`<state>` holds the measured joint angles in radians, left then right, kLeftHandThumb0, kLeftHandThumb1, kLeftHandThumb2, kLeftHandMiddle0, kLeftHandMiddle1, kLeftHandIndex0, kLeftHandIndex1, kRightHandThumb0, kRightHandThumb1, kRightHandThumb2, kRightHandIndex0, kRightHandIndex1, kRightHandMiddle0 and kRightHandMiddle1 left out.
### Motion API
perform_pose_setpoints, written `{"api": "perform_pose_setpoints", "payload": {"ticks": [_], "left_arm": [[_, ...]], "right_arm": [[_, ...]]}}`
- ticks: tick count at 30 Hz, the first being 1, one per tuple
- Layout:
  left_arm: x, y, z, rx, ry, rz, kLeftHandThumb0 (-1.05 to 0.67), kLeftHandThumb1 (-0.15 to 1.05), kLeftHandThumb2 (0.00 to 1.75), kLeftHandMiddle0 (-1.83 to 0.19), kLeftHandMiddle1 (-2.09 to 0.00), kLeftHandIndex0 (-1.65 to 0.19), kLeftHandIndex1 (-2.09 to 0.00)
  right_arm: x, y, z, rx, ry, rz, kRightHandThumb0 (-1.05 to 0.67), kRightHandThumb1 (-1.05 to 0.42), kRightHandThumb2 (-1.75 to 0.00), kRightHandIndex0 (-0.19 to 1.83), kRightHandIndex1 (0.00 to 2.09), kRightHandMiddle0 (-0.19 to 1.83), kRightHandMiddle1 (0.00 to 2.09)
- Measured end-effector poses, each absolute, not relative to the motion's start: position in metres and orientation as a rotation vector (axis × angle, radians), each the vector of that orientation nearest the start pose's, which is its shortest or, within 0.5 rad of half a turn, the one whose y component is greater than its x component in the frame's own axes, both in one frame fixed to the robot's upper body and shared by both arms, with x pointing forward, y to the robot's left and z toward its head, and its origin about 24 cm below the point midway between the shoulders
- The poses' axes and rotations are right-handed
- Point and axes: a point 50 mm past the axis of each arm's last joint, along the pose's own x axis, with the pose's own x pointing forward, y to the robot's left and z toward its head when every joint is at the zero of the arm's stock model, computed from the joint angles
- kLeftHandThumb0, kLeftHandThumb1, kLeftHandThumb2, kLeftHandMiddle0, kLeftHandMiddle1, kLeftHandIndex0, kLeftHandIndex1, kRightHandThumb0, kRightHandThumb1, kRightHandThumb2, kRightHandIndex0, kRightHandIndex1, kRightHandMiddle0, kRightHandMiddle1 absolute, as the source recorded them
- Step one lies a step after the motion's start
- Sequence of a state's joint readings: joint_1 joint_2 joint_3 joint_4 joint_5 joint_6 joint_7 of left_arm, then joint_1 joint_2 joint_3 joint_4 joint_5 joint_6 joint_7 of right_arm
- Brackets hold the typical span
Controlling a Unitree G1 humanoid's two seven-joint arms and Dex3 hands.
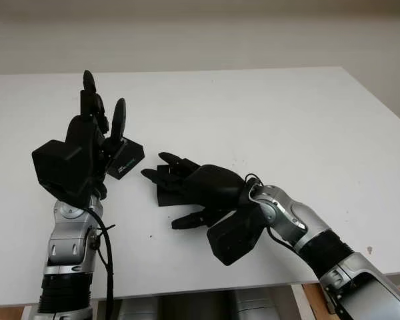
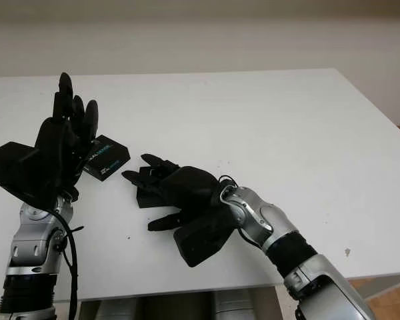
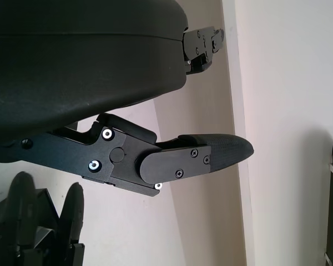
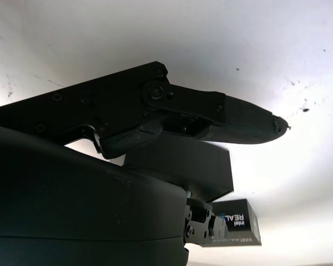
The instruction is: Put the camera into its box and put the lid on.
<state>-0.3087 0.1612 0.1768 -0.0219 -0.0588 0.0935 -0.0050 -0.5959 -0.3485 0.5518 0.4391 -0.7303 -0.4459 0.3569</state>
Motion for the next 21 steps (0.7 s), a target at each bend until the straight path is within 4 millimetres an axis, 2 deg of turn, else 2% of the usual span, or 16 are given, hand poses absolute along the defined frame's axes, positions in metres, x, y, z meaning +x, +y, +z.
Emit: {"api": "perform_pose_setpoints", "payload": {"ticks": [9, 13, 21], "left_arm": [[0.304, 0.199, 0.129, 0.057, -0.248, 0.101, -0.61, 1.05, 0.51, 0.19, -0.05, 0.18, -0.03], [0.304, 0.199, 0.129, 0.068, -0.248, 0.101, -0.61, 1.05, 0.53, 0.19, -0.04, 0.18, -0.03], [0.304, 0.199, 0.129, 0.068, -0.247, 0.098, -0.62, 1.05, 0.53, 0.19, -0.02, 0.19, -0.03]], "right_arm": [[0.310, -0.060, 0.071, -1.387, -0.408, 1.020, -0.93, -1.05, -0.67, -0.16, 0.04, -0.15, 0.03], [0.312, -0.060, 0.071, -1.386, -0.401, 1.000, -0.88, -1.05, -0.64, -0.13, 0.06, -0.12, 0.05], [0.320, -0.069, 0.079, -1.308, -0.392, 0.885, -0.81, -1.05, -0.60, -0.06, 0.08, -0.07, 0.07]]}}
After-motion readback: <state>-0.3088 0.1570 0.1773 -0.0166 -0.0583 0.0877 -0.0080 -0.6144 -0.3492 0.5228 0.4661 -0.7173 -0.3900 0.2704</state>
